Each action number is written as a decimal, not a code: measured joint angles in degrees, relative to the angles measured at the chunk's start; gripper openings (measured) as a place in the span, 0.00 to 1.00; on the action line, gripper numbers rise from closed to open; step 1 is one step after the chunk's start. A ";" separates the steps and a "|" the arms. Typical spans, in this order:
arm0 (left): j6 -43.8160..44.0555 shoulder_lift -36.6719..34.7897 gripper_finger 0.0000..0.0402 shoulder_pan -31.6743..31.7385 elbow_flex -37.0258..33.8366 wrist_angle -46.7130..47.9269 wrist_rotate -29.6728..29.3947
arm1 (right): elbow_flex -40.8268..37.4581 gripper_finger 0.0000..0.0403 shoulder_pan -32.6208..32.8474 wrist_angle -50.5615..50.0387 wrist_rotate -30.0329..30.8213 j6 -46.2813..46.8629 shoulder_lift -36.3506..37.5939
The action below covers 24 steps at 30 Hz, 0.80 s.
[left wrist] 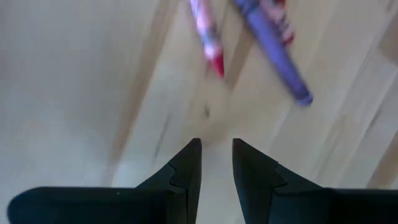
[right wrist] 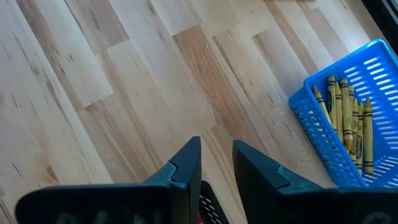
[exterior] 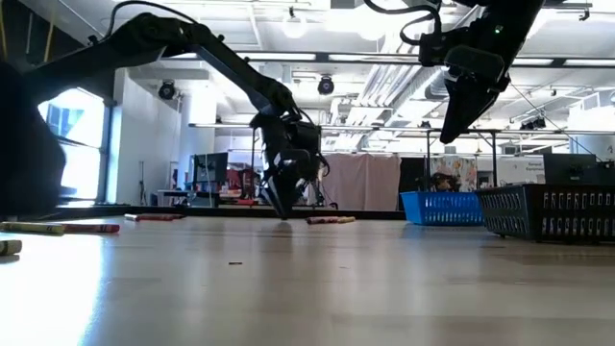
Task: Sort crayons
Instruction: Put the violet crayon into the orange bin
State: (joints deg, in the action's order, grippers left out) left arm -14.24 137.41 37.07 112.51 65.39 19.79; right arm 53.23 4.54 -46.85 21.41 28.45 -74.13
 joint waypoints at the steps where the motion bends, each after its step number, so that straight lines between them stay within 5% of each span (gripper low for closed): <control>1: 0.00 -0.01 0.19 -0.16 -0.29 1.33 -0.02 | 0.00 0.19 0.00 0.00 0.00 -0.02 0.00; 6: 0.24 -1.75 0.19 -1.32 -4.44 5.57 -1.72 | 0.00 0.19 -0.01 0.01 0.00 -0.01 0.00; 12: 2.68 -12.65 0.19 -3.27 -20.64 -2.67 -2.77 | 0.00 0.19 0.00 0.33 -0.04 0.00 0.00; 19: 14.76 -28.96 0.19 -5.24 -41.92 -36.80 -2.82 | 0.00 0.19 -0.02 0.68 -0.18 -0.02 0.00; 24: 19.05 -30.61 0.19 -7.40 -46.22 -55.54 -2.54 | 0.00 0.19 -0.01 0.85 -0.24 -0.01 0.00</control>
State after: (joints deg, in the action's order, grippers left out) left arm 4.81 106.81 29.67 66.29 9.85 17.25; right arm 53.23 4.53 -46.00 21.17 28.43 -74.13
